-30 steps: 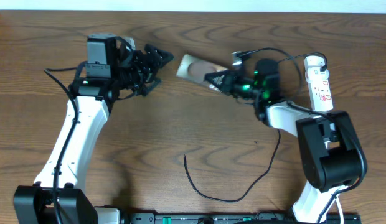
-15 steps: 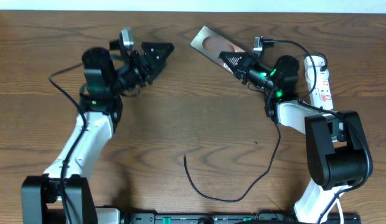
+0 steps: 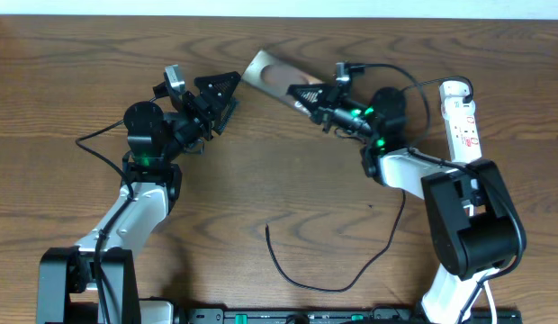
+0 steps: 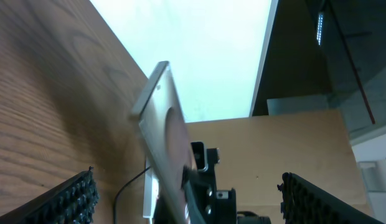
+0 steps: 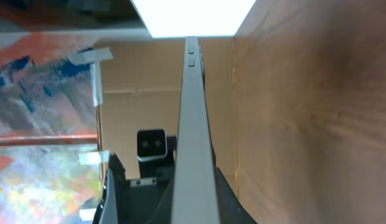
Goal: Plug charger to phone and switch on socket
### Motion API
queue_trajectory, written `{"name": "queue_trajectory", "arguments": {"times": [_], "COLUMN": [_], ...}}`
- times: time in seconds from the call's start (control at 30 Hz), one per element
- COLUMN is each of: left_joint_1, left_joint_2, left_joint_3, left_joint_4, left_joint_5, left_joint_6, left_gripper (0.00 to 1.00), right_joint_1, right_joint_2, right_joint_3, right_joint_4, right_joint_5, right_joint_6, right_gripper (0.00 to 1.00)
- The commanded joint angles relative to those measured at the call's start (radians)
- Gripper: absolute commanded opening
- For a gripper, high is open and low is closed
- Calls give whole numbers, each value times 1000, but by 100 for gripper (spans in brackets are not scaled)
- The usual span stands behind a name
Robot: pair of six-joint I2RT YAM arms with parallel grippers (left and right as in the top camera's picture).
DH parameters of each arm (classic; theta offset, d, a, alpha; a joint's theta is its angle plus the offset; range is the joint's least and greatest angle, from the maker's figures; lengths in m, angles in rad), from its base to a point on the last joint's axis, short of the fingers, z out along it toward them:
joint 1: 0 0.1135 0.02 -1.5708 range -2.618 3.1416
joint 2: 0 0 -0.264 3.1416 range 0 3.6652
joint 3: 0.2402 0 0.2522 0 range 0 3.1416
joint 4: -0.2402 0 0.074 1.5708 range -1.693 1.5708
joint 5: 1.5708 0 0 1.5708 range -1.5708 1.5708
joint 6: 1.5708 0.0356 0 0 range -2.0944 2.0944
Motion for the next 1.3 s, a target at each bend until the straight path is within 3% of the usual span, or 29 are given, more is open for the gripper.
{"name": "queue_trajectory", "arguments": {"times": [0.0,0.6,0.87,0.9,1.03,1.27], "left_joint_1": [5,5,5,5,5,5], "left_joint_2": [-8,-8,-8,-8,-8,-8], "left_joint_3": [-6,-22,-22,-22,-22,-22], "left_joint_4": [10,-3,-3,-3,-2,-2], "left_joint_5": [-17,-146,-171,-174,-188,-188], "left_joint_6": [-12,-1,-5,-5,-5,-5], "left_gripper": [90,89,78,75,38,14], "right_joint_1": [43,145,171,174,182,184], "right_joint_2": [-3,-3,-3,-3,-3,-3], "right_joint_3": [23,23,23,23,23,23], "right_joint_4": [19,55,34,23,2,2], "right_joint_5": [-2,30,34,34,34,34], "right_joint_6": [54,124,124,125,125,125], "right_gripper": [2,2,1,1,2,2]}}
